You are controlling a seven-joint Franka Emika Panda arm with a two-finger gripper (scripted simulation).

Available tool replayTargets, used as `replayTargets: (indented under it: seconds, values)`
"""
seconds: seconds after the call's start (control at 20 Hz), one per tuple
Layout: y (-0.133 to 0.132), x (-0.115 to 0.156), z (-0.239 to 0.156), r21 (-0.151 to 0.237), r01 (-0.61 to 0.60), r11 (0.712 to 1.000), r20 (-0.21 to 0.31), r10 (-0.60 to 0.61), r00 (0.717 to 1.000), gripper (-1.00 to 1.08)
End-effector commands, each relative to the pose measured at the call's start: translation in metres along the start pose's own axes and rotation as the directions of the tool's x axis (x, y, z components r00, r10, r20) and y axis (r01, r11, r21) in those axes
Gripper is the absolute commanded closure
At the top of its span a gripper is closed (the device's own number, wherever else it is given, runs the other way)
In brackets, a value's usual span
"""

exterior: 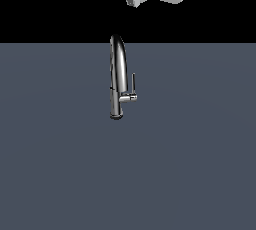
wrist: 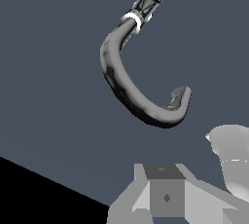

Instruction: Turn on the faucet by rotating a designated handle.

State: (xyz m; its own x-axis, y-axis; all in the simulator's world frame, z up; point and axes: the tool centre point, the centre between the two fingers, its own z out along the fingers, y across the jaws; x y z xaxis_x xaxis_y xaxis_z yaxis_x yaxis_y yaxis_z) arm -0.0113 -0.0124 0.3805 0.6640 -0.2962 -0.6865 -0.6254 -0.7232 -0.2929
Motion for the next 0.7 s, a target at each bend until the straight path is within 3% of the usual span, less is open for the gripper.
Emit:
replayTargets:
  seconds: [0.0, 0.35, 0.65]
  values:
    - [-0.003, 0.016, 0.002, 0.032, -0.032, 0.999, 0.043, 0.031, 0.999, 1.08]
    - [-0.008, 0.062, 0.011, 0.116, -0.134, 0.984, 0.169, 0.113, 0.979, 1.08]
    - [-0.010, 0.103, 0.023, 0.180, -0.233, 0.956, 0.287, 0.175, 0.942, 1.08]
